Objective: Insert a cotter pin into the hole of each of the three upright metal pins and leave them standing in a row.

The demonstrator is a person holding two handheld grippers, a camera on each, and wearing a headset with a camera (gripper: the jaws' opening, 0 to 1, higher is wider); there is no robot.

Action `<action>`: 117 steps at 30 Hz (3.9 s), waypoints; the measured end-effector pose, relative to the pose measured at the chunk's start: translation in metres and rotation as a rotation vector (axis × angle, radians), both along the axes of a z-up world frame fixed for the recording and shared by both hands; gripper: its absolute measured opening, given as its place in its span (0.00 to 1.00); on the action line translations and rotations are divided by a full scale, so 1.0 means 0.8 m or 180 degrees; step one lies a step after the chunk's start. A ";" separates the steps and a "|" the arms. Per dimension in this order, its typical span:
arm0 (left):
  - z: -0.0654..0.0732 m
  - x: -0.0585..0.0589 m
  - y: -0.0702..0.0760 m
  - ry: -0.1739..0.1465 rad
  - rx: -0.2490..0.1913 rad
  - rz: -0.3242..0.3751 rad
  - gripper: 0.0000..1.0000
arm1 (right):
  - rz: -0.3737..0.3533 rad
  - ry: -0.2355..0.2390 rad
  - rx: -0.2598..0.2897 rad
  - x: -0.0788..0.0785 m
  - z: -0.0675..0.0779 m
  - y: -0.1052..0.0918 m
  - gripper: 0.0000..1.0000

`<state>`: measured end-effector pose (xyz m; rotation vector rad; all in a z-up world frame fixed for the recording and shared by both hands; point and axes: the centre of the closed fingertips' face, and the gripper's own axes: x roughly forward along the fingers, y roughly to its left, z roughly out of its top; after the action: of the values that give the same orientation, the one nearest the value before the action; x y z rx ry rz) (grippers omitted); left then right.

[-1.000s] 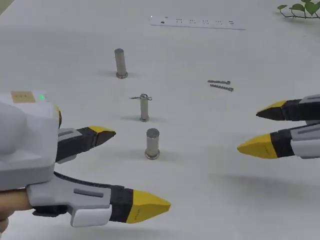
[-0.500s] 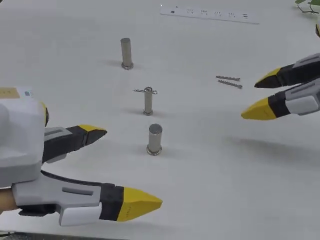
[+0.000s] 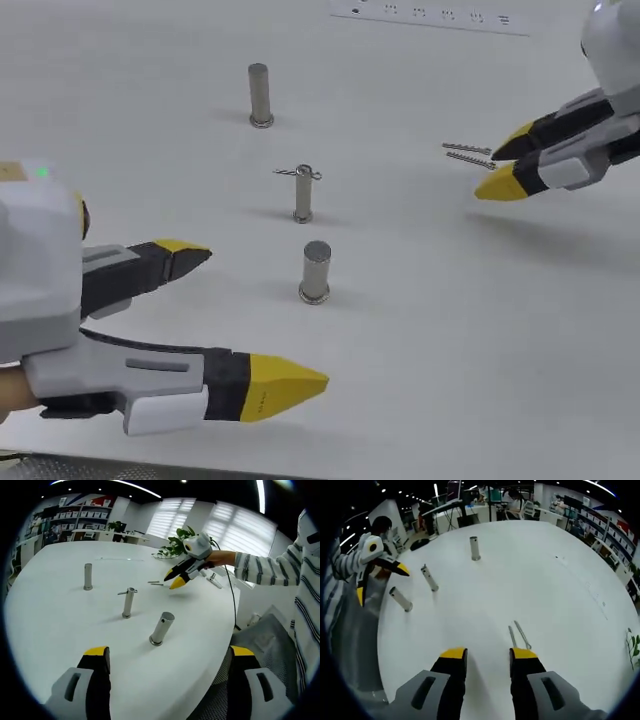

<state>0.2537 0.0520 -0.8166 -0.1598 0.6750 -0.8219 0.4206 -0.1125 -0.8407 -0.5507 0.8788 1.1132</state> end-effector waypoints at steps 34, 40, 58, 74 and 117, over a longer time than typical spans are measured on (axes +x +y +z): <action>-0.026 -0.019 -0.001 0.0075 0.0322 -0.0257 0.89 | 0.0207 0.0023 -0.0561 0.038 -0.028 -0.006 0.08; -0.026 -0.019 0.001 0.0080 0.0333 -0.0232 0.88 | 0.0386 -0.0201 -0.0759 0.038 -0.028 -0.007 0.05; -0.017 -0.016 0.012 -0.0134 0.0538 -0.0186 0.89 | 0.0037 -0.0296 -0.0636 0.031 -0.005 0.002 0.02; -0.002 -0.003 0.035 -0.0178 0.0522 0.0131 0.91 | 0.0012 -0.0493 -0.0340 -0.006 0.030 0.002 0.02; 0.080 0.037 -0.071 0.0197 -0.0718 -0.0146 0.36 | 0.0757 -0.1437 0.0118 -0.150 0.089 0.084 0.02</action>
<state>0.2831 -0.0046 -0.7528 -0.3761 0.6448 -0.9396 0.3009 -0.0450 -0.7698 -0.8520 0.4065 1.1536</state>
